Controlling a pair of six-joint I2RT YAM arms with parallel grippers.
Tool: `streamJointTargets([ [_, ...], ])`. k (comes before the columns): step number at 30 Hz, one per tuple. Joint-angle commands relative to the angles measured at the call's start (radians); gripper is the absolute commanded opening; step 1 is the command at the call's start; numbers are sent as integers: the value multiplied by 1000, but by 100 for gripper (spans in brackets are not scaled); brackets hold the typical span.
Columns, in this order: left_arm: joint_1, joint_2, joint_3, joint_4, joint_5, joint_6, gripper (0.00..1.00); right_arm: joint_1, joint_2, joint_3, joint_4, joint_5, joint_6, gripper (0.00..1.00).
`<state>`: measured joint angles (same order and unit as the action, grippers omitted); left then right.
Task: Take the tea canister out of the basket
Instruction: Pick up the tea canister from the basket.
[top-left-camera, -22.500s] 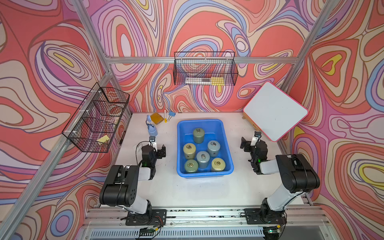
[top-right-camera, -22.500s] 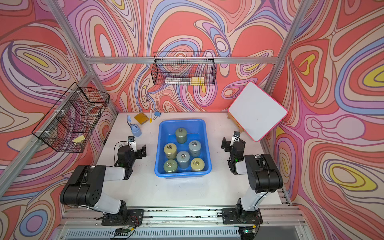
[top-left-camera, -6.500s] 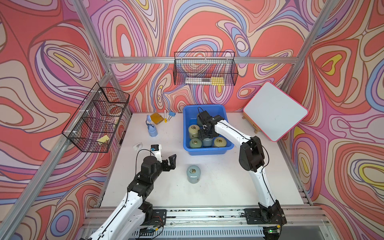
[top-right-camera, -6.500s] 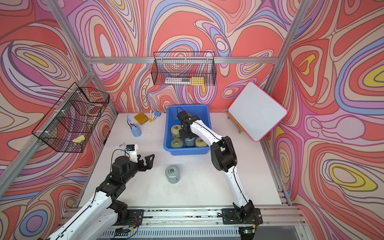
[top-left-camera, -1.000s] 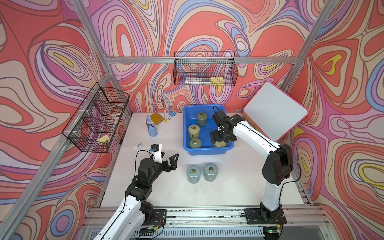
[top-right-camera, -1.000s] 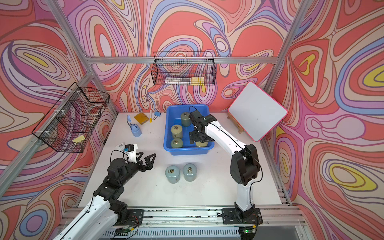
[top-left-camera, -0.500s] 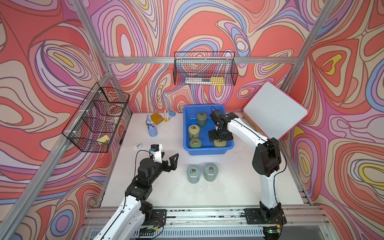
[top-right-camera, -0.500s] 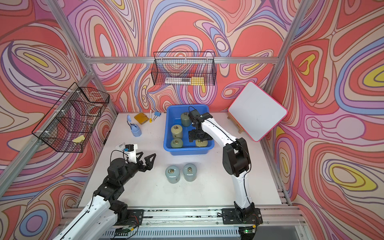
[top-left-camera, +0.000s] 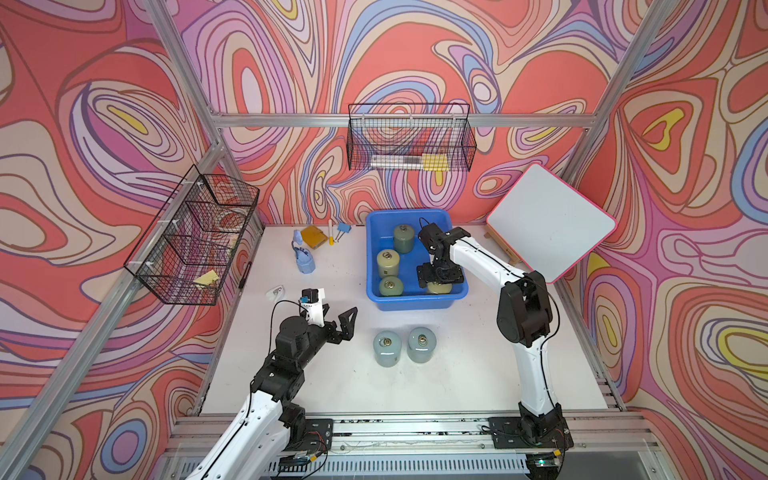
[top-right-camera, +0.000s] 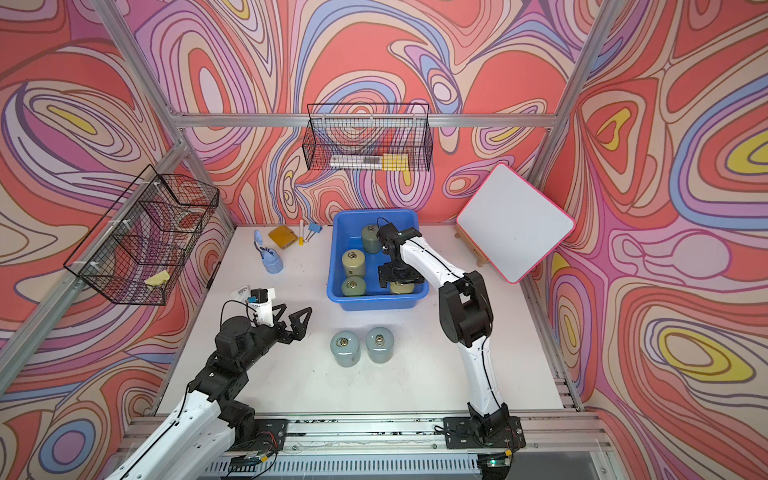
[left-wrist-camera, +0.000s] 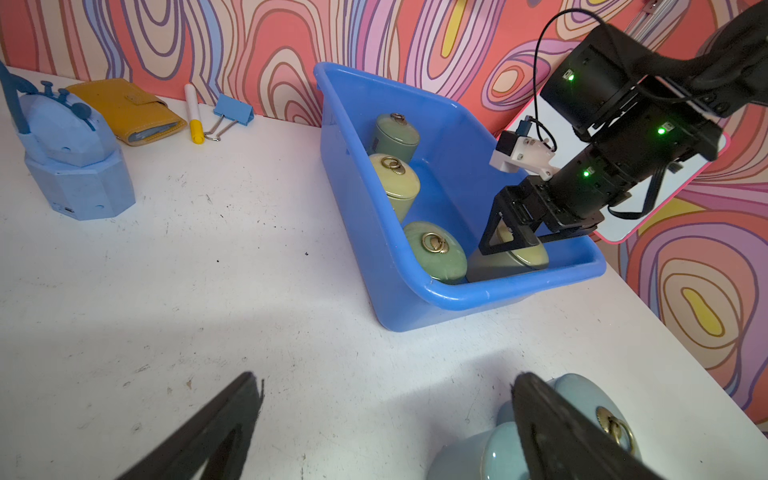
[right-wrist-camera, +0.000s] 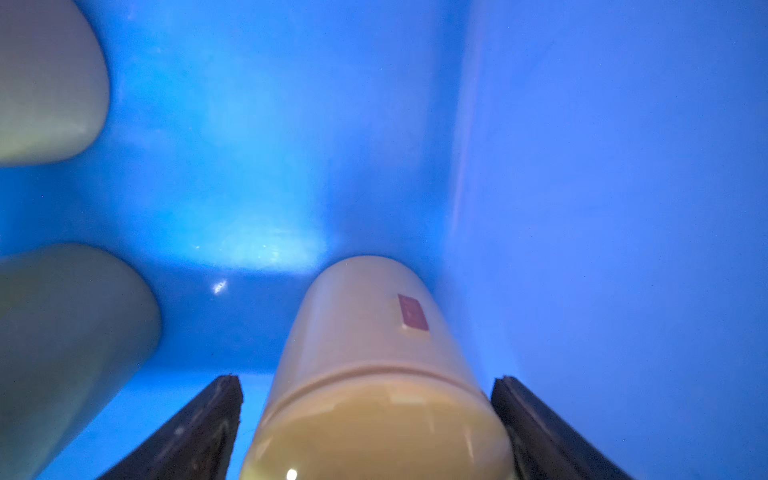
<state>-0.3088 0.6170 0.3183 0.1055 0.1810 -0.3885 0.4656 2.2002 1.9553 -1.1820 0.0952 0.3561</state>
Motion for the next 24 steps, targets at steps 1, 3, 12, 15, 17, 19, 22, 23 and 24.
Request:
streamJointTargets([
  [1, -2, -5, -13, 24, 4, 17, 99, -7, 32, 25, 3, -8, -13, 93],
  [3, -2, -5, -14, 24, 5, 17, 99, -8, 39, 27, 5, -9, -13, 92],
  [12, -2, -6, -15, 24, 3, 16, 99, -9, 74, 46, 9, -3, -23, 80],
  [15, -2, -5, -15, 24, 2, 16, 99, -9, 79, 48, 12, -5, -28, 72],
  [17, -2, -3, -15, 23, 0, 17, 99, -10, 75, 51, 10, -2, -33, 63],
  [19, -2, -2, -15, 22, -5, 19, 99, -9, 70, 69, -10, 8, -34, 61],
  [22, -1, 0, -15, 23, -5, 21, 99, -9, 41, 89, -24, 22, -38, 61],
  [23, -2, 0, -15, 24, -5, 19, 99, -9, 28, 95, -28, 24, -38, 61],
  [24, -1, 1, -15, 24, -5, 20, 99, -10, 16, 106, -36, 24, -39, 60],
])
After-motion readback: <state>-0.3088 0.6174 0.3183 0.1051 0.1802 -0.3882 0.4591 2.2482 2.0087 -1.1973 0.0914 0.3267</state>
